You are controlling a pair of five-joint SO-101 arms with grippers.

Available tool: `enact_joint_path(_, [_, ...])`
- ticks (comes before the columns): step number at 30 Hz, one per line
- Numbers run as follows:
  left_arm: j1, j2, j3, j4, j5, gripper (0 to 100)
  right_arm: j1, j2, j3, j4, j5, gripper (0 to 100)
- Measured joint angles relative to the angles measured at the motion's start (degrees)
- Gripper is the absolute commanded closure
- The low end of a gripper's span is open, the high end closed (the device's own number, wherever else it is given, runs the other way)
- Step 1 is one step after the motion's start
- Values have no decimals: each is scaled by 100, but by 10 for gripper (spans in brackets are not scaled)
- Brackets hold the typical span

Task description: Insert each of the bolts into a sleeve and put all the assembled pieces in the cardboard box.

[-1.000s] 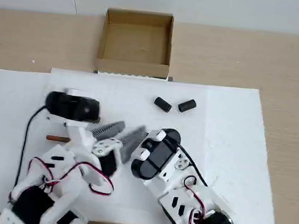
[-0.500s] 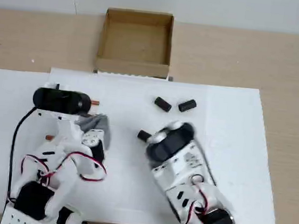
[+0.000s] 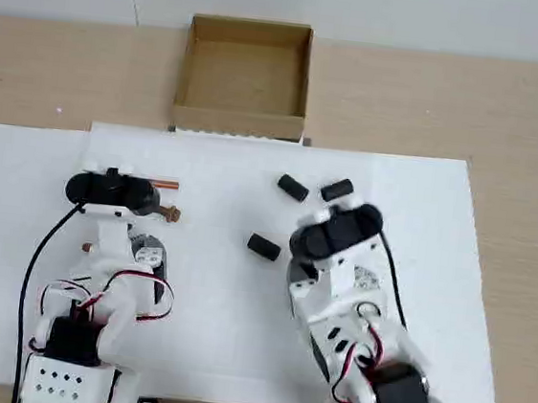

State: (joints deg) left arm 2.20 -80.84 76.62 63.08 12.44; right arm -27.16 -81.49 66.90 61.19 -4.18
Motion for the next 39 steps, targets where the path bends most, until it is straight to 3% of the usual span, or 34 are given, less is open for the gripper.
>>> enact_joint_path(12, [0, 0, 246, 0, 0, 994, -18, 3807, -2725, -1152, -88, 995])
enact_joint_path(20, [0, 0, 897, -308, 0, 994, 18, 5969, -4519, -1873, 651, 995])
enact_joint_path(39, [0, 0, 1002, -492, 0, 994, 554, 11323, -9943, -1960, 1741, 995])
